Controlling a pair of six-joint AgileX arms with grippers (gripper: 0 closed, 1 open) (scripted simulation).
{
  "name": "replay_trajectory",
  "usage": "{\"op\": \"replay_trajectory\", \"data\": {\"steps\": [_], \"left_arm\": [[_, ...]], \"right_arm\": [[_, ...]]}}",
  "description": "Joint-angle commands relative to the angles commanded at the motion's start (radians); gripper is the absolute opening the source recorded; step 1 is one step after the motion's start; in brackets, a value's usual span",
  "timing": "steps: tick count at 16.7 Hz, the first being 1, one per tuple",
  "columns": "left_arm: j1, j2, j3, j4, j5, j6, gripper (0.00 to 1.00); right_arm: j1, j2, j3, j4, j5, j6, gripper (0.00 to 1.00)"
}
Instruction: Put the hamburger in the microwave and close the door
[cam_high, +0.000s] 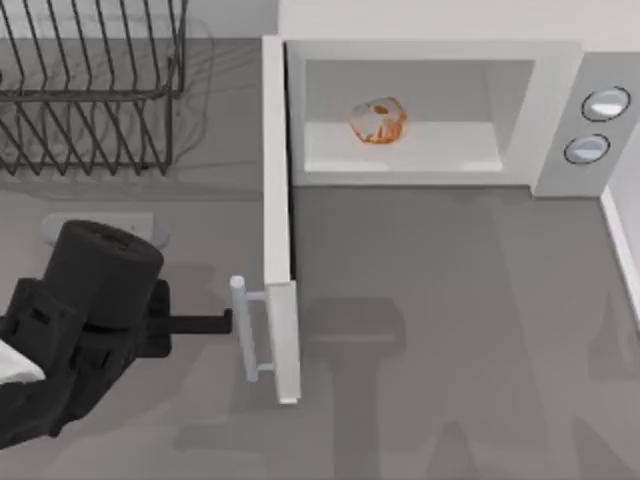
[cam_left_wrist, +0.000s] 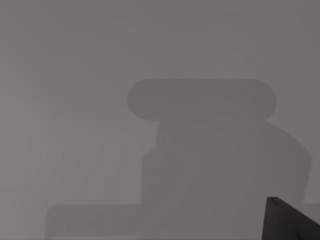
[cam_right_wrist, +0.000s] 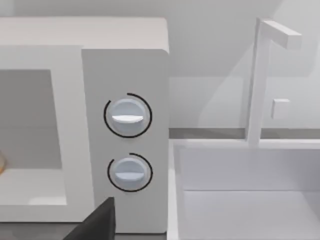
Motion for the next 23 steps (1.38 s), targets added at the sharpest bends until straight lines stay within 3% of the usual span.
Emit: {"op": "replay_trajectory", "data": {"steps": [15, 23], "left_arm": [[-0.302, 0.304, 0.252, -0.078, -0.191, -0.264, 0.0], [-0.333, 0.324, 0.298, -0.082, -0.207, -0.289, 0.0]], "right_arm": [[0.0, 0.0, 0.0, 0.0, 0.0, 0.0, 1.0], [0.0, 0.0, 0.0, 0.0, 0.0, 0.0, 1.0]]}}
